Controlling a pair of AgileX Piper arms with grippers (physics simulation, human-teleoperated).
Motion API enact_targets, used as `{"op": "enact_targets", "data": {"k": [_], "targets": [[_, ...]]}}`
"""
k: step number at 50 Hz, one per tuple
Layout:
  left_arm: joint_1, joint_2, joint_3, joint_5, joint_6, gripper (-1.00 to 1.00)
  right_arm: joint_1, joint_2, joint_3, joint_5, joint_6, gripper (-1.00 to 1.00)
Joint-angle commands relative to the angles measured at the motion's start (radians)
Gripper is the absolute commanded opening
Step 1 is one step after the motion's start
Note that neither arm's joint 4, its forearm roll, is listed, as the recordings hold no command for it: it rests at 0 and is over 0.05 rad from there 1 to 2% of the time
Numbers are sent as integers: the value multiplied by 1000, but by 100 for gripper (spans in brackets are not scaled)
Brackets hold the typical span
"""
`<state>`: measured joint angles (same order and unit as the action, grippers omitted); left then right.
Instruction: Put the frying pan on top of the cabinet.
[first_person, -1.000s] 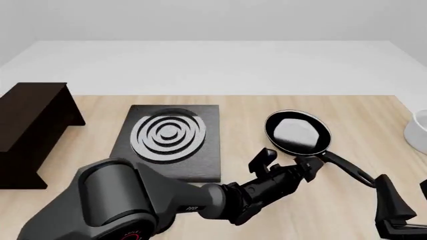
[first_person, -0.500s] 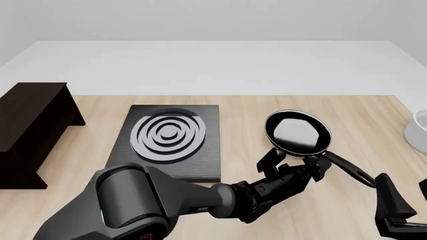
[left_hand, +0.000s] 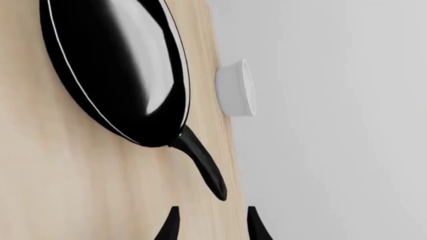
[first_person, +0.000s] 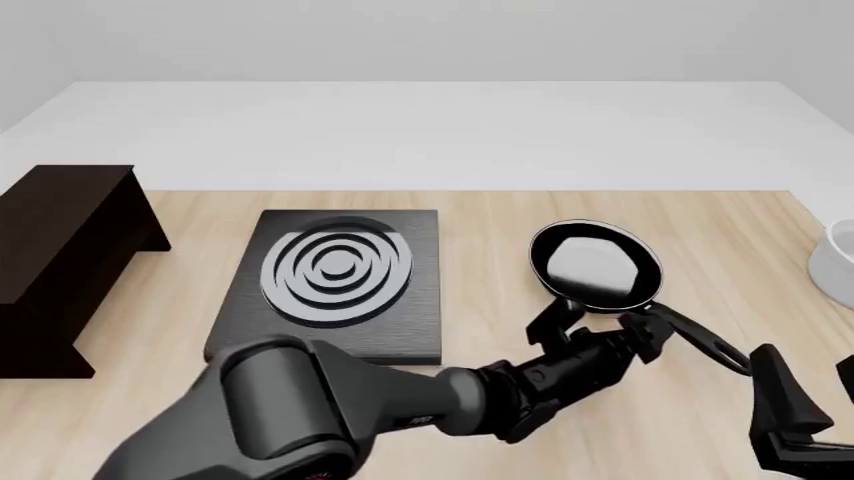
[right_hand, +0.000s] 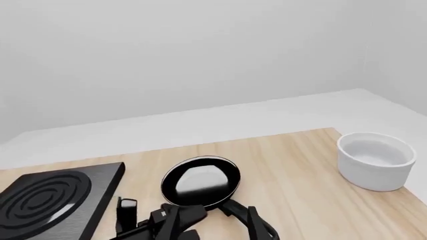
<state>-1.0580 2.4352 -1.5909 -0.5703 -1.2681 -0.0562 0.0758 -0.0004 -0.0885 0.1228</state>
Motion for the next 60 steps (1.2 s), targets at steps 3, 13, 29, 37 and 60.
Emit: {"op": "enact_targets", "data": {"k": [3, 13, 29, 37, 60], "targets": [[-6, 28, -48, 22, -9, 100, -1, 5, 0, -5, 7, 100], [-14, 49, -75, 28, -22, 100, -1, 11, 0, -9, 9, 100], [-15, 83, -141, 62, -27, 100, 3, 36, 0, -30, 13, 100], [-31, 101, -163, 72, -39, 100, 0, 35, 0, -30, 16, 100], [-47, 141, -226, 93, -60, 100, 0, 48, 0, -40, 19, 100]]}}
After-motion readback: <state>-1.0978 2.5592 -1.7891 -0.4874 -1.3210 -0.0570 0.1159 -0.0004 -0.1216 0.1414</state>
